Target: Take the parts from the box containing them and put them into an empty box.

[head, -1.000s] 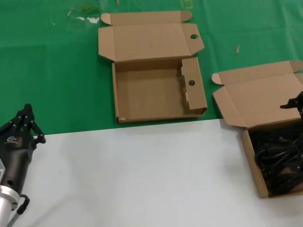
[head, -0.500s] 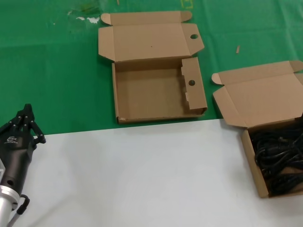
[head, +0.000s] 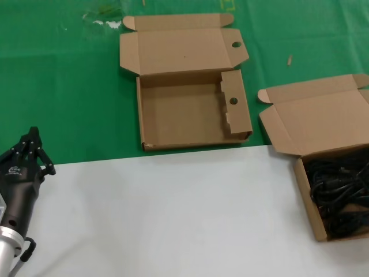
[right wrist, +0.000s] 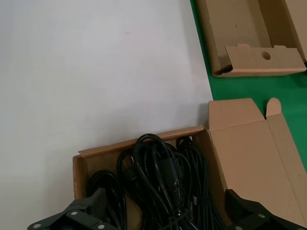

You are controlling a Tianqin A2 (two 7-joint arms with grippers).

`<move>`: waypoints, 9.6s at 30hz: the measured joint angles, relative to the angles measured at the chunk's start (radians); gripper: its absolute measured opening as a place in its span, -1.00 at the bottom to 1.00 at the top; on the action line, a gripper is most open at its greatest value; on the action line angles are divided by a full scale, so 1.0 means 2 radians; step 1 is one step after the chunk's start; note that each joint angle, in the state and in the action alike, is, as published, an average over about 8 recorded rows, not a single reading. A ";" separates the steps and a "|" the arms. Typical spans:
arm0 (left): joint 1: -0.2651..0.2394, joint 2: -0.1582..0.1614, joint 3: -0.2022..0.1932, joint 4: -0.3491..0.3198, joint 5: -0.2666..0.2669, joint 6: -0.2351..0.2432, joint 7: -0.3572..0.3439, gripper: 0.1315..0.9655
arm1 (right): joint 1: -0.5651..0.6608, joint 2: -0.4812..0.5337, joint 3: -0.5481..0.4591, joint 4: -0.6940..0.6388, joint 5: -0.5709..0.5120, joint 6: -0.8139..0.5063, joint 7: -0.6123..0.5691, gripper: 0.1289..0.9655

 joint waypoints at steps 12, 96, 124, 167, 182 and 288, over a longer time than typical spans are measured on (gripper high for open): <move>0.000 0.000 0.000 0.000 0.000 0.000 0.000 -0.98 | 0.014 -0.034 -0.005 -0.034 -0.013 -0.007 -0.022 0.47; 0.000 0.000 0.000 0.000 0.000 0.000 0.000 -0.98 | 0.323 -0.401 -0.131 -0.161 -0.187 0.010 -0.005 -0.92; 0.000 0.000 0.000 0.000 0.000 0.000 0.000 -0.98 | 0.323 -0.483 -0.151 -0.327 -0.175 0.091 -0.098 -0.84; 0.000 0.000 0.000 0.000 0.000 0.000 0.000 -0.55 | 0.229 -0.452 -0.076 -0.185 -0.116 0.125 -0.027 0.77; 0.000 0.000 0.000 0.000 0.000 0.000 0.000 0.02 | 0.144 -0.459 -0.031 -0.155 -0.038 0.206 -0.049 0.98; 0.000 0.000 0.000 0.000 0.000 0.000 0.000 1.00 | -0.111 -0.481 0.105 -0.068 0.197 0.451 -0.116 1.00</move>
